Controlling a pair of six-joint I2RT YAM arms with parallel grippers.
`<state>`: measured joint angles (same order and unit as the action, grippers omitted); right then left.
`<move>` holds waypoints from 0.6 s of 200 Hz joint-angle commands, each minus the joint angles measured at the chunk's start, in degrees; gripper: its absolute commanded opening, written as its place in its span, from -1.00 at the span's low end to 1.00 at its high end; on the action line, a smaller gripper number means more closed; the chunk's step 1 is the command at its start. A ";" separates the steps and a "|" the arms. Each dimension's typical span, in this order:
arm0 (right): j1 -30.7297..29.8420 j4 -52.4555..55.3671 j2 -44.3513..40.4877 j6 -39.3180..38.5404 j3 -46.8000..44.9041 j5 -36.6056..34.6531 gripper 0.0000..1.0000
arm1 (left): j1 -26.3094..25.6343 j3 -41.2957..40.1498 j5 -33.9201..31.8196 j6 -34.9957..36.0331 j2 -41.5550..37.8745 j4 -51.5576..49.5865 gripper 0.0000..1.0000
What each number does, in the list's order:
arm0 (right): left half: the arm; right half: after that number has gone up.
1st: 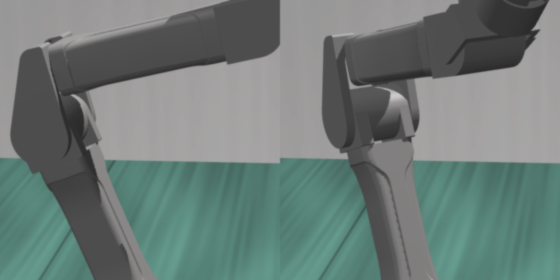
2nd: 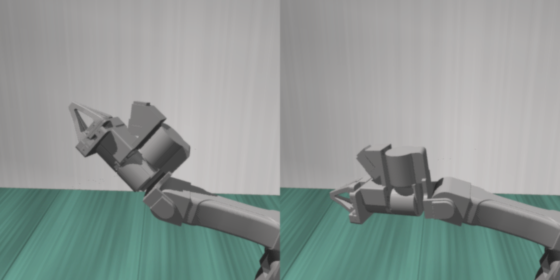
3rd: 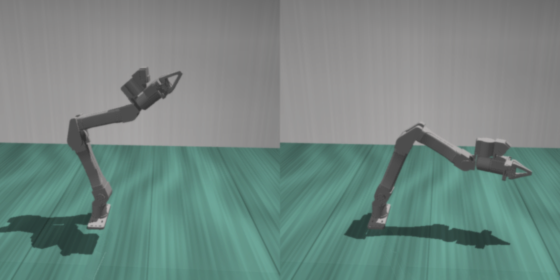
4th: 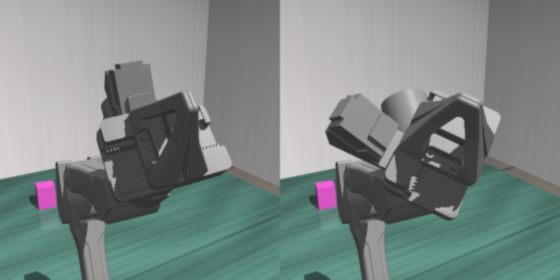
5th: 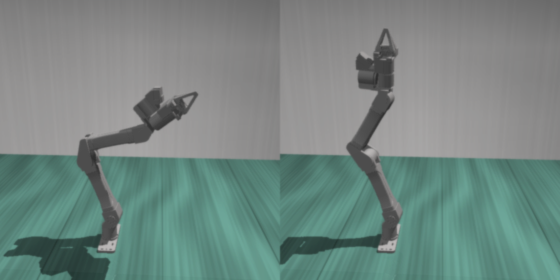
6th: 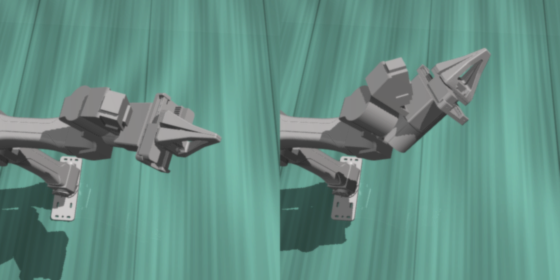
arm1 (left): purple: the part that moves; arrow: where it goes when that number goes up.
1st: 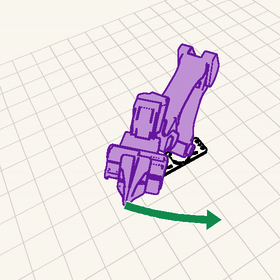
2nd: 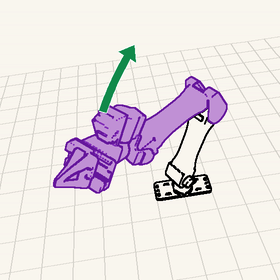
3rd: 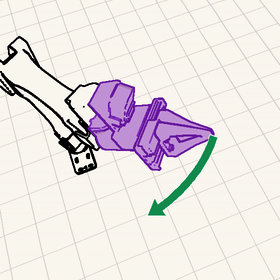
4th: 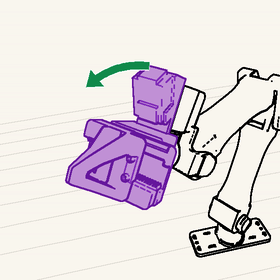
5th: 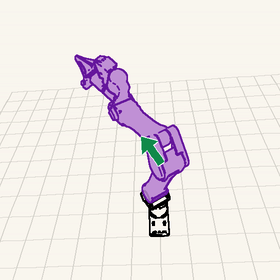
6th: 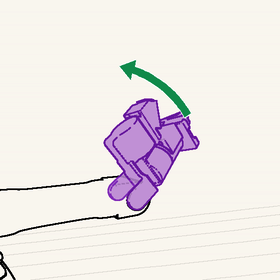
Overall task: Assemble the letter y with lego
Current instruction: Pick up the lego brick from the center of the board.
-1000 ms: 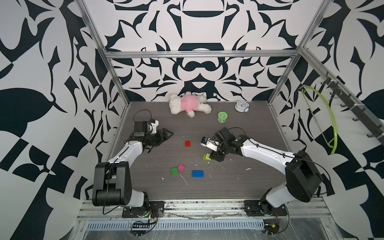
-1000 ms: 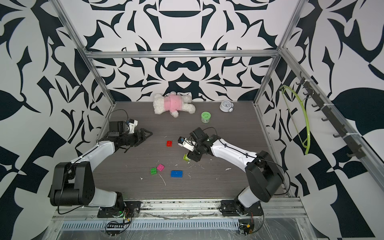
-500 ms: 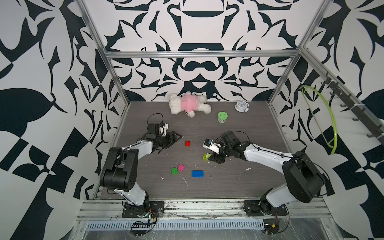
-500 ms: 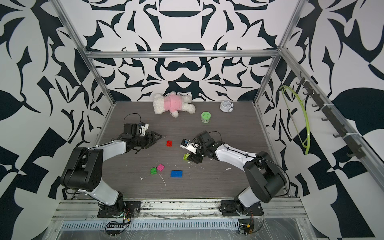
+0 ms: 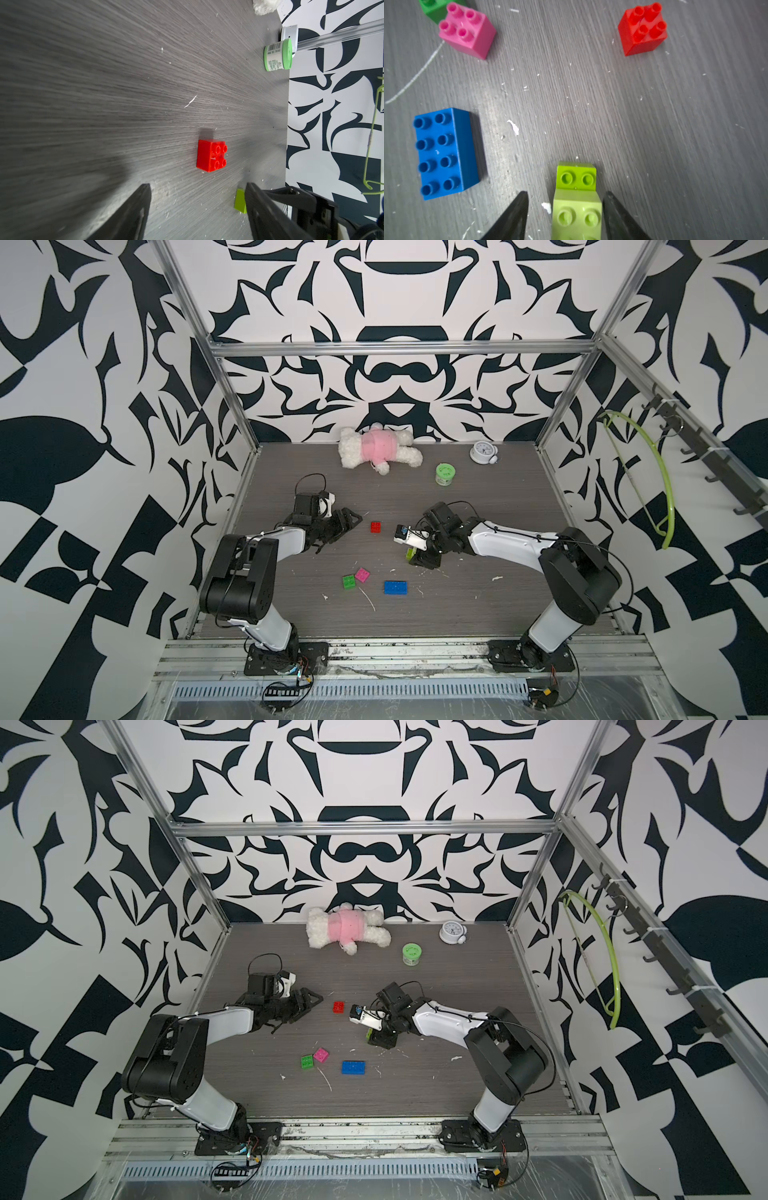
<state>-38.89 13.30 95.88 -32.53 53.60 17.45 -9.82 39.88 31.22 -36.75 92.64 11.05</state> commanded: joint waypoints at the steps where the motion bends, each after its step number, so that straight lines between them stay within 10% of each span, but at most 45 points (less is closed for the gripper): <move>1: -0.48 1.89 0.43 -1.62 2.79 -1.80 0.14 | -0.80 -1.16 -0.11 -0.16 -0.57 1.34 0.52; 120: -1.09 3.39 3.26 -2.80 4.87 -3.74 -0.14 | -1.42 -1.38 -0.72 0.01 -0.18 1.06 0.51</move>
<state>-39.53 16.01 99.13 -34.76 56.36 14.17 -10.87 39.88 30.81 -36.91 92.64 11.75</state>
